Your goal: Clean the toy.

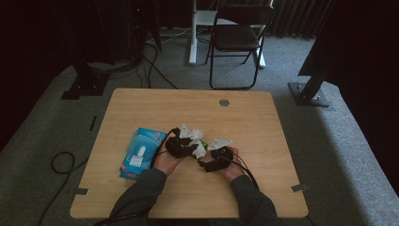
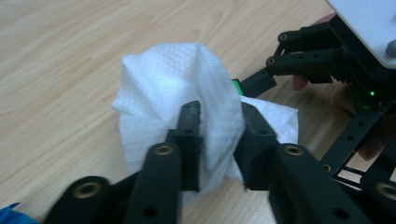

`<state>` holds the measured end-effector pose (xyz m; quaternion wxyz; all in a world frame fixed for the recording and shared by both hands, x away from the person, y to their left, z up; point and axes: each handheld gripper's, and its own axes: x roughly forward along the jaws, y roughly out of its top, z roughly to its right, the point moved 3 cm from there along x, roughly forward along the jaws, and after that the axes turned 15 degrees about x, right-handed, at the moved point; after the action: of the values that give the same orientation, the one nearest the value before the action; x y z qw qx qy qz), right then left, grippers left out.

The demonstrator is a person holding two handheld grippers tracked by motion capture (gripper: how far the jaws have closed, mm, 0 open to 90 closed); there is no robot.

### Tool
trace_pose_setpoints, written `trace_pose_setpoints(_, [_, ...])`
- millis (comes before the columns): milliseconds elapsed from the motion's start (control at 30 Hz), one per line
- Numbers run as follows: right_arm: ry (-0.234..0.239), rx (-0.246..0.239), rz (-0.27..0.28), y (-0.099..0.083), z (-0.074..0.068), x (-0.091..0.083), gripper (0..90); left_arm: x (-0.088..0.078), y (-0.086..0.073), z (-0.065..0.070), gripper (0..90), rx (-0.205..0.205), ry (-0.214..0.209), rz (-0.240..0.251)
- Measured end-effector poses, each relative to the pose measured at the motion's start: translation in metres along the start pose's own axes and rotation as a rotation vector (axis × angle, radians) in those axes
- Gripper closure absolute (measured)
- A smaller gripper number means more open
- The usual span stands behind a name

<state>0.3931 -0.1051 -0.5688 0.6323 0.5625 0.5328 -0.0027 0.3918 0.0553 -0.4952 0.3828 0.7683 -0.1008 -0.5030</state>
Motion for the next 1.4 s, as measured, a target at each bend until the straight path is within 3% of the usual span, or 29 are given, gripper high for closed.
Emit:
trace_pose_setpoints(200, [0.0,0.0,0.0,0.0,0.0001,0.0,20.7,0.0062,-0.0003,0.0029,56.3,-0.003,-0.03,-0.013])
trace_pose_setpoints(300, [-0.001,-0.001,0.0,0.0,-0.0002,0.0001,20.4,0.0063,-0.0004,0.0021,56.1,0.003,-0.036,-0.019])
trace_pose_setpoints(533, [-0.001,-0.001,0.009,0.001,0.0003,0.0002,21.3,0.006,-0.0038,-0.0026,72.7,-0.002,-0.015,-0.015])
trace_pose_setpoints(733, [0.0,-0.018,0.035,0.0043,-0.005,0.003,23.2,0.0064,-0.0048,-0.0034,79.7,-0.007,0.001,-0.011])
trace_pose_setpoints(1067, [-0.009,-0.009,0.085,0.0096,-0.0071,0.0057,32.9,0.0058,-0.0052,-0.0006,84.7,-0.027,0.025,-0.012])
trace_pose_setpoints(1300, [-0.01,-0.021,0.086,0.0087,-0.0082,0.0049,34.0,0.0047,-0.0046,-0.0007,85.3,0.004,0.031,-0.028])
trace_pose_setpoints(1400, [-0.012,-0.023,0.089,0.0085,-0.0085,0.0048,34.1,0.0034,-0.0044,0.0006,85.4,0.026,0.053,-0.043])
